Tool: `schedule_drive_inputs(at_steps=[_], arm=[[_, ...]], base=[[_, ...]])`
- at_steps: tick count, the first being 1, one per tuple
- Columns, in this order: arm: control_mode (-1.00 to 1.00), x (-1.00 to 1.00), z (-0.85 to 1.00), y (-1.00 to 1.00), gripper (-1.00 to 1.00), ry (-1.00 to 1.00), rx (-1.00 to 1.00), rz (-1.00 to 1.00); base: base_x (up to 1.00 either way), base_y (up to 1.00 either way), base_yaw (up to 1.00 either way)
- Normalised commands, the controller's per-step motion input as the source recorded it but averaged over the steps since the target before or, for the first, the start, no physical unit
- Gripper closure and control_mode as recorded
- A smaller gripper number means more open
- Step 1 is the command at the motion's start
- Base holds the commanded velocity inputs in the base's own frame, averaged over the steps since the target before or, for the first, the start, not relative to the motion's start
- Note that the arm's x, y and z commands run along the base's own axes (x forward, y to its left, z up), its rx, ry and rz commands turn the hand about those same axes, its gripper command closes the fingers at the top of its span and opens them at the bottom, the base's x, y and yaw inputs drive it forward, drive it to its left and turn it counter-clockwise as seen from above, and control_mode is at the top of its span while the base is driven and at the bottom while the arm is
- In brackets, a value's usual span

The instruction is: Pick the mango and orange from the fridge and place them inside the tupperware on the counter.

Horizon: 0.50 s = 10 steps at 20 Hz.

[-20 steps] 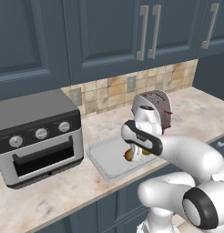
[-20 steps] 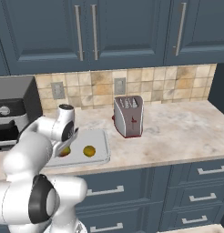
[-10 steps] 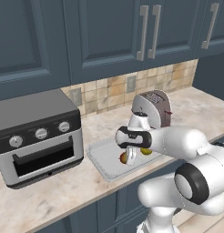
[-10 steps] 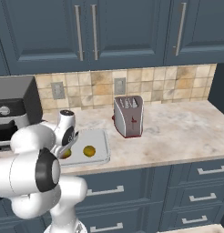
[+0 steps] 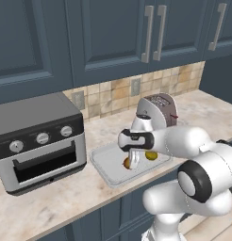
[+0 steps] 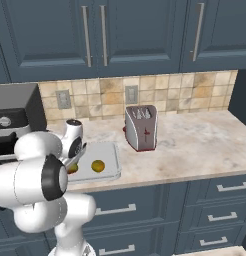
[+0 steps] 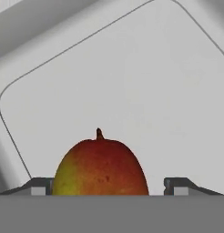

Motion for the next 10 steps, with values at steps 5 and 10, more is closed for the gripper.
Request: schedule_drive_inputs(at_steps=[5,10], arm=[[-1.0,-0.18,0.16,0.0,-1.0,0.0,0.0,0.0],[-1.0,-0.33,0.39,0.0,-1.0,0.0,0.0,-0.02]], base=[[0.0,0.0,0.0],[0.0,0.0,0.0]])
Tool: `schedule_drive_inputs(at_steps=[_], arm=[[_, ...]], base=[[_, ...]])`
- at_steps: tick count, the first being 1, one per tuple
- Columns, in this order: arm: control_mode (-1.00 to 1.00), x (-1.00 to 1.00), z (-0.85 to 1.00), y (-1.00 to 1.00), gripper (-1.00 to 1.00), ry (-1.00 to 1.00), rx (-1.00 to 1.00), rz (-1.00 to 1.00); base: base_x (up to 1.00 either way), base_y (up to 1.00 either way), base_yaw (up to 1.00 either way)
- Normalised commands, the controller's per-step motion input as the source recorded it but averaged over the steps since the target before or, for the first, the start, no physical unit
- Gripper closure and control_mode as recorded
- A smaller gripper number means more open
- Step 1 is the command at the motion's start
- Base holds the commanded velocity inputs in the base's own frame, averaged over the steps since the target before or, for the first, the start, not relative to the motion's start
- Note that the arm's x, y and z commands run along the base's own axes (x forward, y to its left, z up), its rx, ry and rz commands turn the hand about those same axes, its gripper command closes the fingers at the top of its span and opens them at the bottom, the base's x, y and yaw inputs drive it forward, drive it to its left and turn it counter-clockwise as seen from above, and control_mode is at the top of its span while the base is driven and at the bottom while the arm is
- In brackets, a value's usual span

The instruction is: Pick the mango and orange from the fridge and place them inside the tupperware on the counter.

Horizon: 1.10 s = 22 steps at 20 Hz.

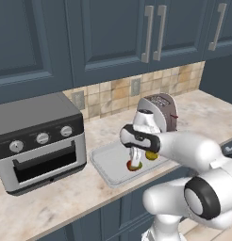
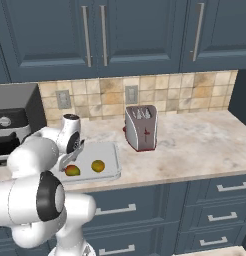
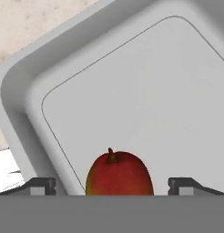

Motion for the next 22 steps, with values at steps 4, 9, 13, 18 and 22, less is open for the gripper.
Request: schedule_drive_inputs(at_steps=[4,9,13,18,22], arm=[[-1.0,-0.42,0.39,0.0,-1.0,-0.03,0.0,-0.05],[-1.0,-0.52,0.37,0.0,-1.0,-0.04,0.0,-0.13],[-1.0,-0.54,0.44,0.0,-1.0,-0.01,0.0,-0.19],[-1.0,-0.5,0.5,0.0,-1.0,0.0,0.0,-0.22],[-1.0,-0.52,0.5,0.0,-1.0,0.0,0.0,-0.23]], base=[[0.0,0.0,0.0],[0.0,0.0,0.0],[0.0,0.0,0.0],[0.0,0.0,0.0],[0.0,0.0,0.0]])
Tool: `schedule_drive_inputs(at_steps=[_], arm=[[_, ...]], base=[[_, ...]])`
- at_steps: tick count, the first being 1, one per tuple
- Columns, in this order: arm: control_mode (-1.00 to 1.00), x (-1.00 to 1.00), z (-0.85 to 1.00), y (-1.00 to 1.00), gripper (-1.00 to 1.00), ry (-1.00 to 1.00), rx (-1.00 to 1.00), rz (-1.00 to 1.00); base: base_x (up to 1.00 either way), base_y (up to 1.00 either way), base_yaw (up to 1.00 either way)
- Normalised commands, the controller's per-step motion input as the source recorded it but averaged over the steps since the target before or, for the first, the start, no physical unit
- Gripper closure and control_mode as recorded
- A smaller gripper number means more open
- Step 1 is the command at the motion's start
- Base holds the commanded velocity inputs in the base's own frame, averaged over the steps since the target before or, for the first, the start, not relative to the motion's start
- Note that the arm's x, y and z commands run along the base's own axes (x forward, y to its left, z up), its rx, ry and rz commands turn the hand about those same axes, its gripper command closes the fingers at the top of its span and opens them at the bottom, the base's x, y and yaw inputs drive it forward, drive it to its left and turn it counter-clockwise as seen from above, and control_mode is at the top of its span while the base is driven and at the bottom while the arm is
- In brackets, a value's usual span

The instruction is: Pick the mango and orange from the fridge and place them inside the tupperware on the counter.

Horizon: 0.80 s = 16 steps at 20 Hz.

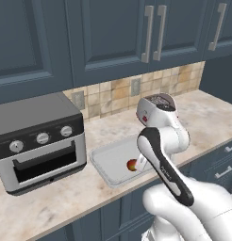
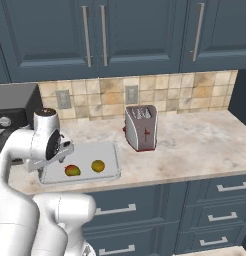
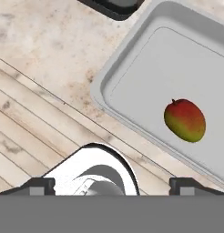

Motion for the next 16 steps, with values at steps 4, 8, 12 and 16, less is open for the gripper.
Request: schedule_drive_inputs(at_steps=[4,8,12,16], arm=[[-1.0,-0.52,0.45,0.0,-1.0,0.0,0.02,-0.23],[-1.0,-0.51,0.48,0.0,-1.0,0.0,0.02,-0.22],[-1.0,-0.48,0.51,-0.01,-1.0,0.0,0.01,-0.2],[-1.0,-0.37,0.61,-0.03,-1.0,0.0,0.0,-0.18]], base=[[0.0,0.0,0.0],[0.0,0.0,0.0],[0.0,0.0,0.0],[0.0,0.0,0.0]])
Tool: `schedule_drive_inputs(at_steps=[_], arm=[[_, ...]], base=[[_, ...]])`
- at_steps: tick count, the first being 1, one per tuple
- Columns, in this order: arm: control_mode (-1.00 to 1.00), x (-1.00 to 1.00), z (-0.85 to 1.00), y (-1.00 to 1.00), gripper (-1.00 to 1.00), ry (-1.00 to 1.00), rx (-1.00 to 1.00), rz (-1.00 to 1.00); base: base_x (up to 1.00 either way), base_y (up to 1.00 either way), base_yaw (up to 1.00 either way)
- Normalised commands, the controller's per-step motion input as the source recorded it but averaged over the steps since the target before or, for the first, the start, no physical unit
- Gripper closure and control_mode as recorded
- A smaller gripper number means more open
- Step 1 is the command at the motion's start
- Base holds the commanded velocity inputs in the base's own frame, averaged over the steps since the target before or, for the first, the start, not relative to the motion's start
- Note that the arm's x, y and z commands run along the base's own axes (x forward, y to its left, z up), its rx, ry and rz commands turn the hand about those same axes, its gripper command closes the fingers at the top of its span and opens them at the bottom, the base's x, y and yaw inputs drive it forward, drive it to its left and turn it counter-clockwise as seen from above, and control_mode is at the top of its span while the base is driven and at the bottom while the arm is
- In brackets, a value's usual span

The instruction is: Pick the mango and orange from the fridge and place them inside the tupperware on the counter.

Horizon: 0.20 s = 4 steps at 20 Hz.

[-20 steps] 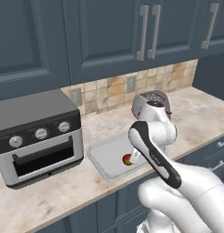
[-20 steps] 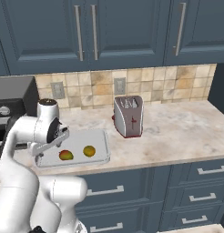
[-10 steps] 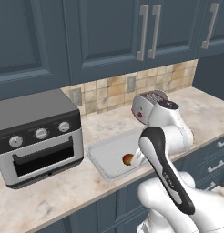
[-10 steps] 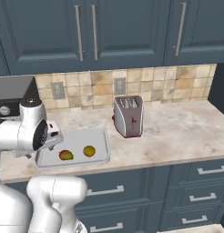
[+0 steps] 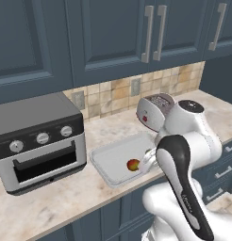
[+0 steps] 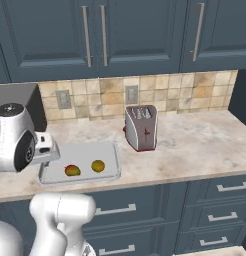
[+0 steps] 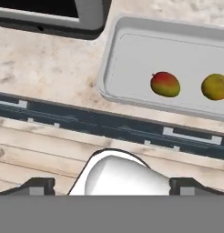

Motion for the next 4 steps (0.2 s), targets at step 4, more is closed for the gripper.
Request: schedule_drive_inputs(at_steps=[4], arm=[[-1.0,-0.32,0.65,-0.04,-1.0,-0.01,0.0,-0.17]], base=[[0.0,0.0,0.0]])
